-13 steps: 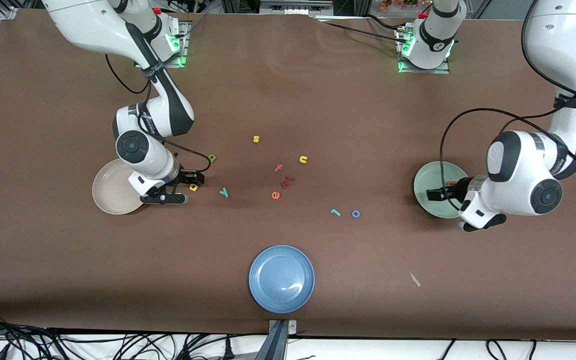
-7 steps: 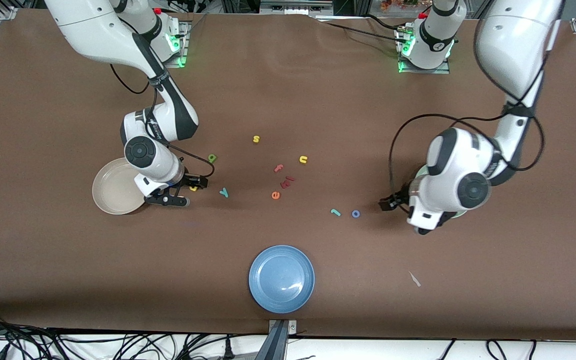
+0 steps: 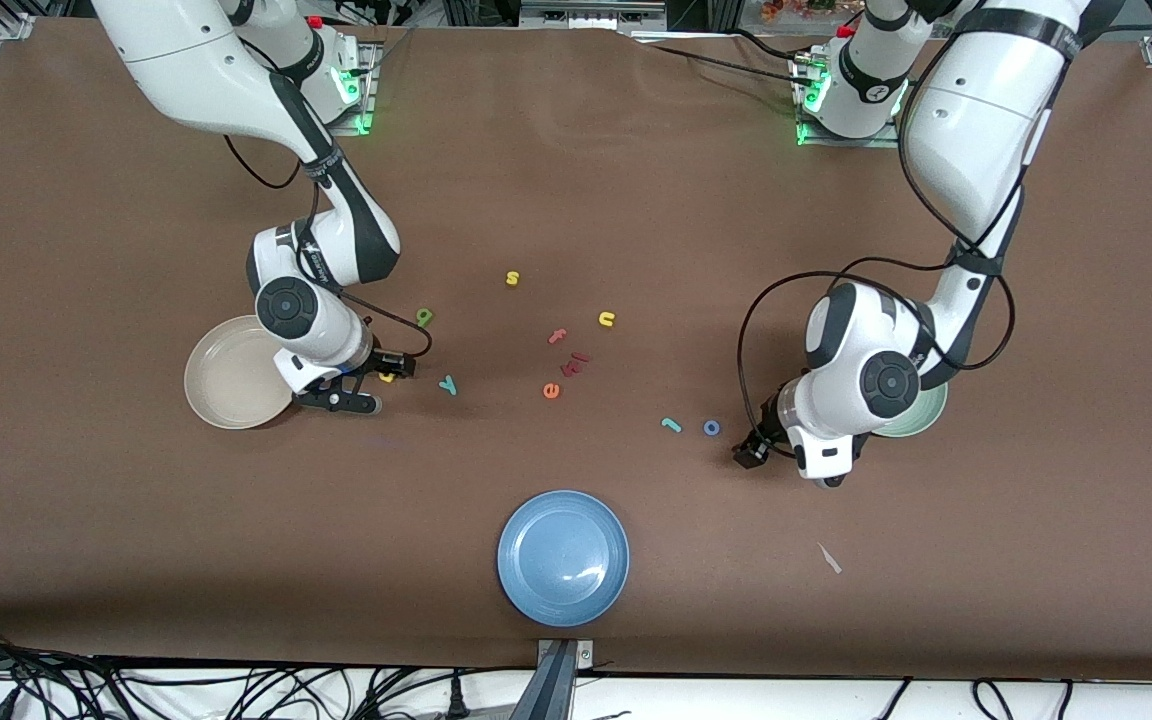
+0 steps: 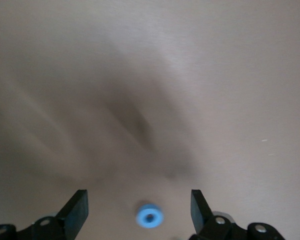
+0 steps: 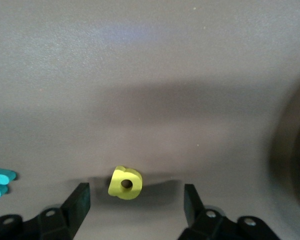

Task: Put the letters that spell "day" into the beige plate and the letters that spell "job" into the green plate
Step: 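Grasp the blue letter o with the left gripper while the right grasps yellow D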

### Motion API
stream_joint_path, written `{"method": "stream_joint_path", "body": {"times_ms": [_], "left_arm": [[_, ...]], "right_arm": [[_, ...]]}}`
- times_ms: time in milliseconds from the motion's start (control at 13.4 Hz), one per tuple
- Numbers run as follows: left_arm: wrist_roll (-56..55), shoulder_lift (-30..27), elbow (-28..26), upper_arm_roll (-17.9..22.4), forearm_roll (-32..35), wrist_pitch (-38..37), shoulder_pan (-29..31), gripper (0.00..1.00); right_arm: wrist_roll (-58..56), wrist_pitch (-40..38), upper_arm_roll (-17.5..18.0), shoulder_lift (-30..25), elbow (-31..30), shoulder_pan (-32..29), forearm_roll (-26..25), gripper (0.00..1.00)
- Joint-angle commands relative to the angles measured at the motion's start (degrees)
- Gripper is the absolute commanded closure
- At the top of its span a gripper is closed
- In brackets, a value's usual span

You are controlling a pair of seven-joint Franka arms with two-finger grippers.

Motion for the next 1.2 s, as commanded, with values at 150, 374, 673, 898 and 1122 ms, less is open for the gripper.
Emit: {"method": "stream_joint_path", "body": {"times_ms": [150, 374, 673, 898, 1122], "left_arm": [[-2.64, 3.82, 6.78, 1.33, 4.74, -2.82, -4.77, 0.09], [-2.64, 3.82, 6.17, 1.42, 5.81, -3.18, -5.40, 0.09], [-2.29, 4.34, 5.99, 1.33, 5.90, -4.50, -5.48, 0.22], [-2.29, 5.22, 5.99, 1.33, 6.78, -4.59, -5.74, 0.32], [-2.29, 5.93, 5.99, 1.33, 6.78, -4.59, -5.83, 0.39]], "right_arm": [[1.03, 1.09, 0.27, 0.47, 0.16, 0.07, 0.75, 0.33], [1.03, 1.35, 0.27, 0.56, 0.24, -0.02, 0.75, 0.42], [1.03, 1.44, 0.27, 0.91, 0.42, -0.02, 0.75, 0.52], [1.12, 1.53, 0.36, 0.91, 0.68, -0.02, 0.75, 0.62], [1.03, 1.53, 0.27, 0.91, 0.68, -0.02, 0.75, 0.74]]}}
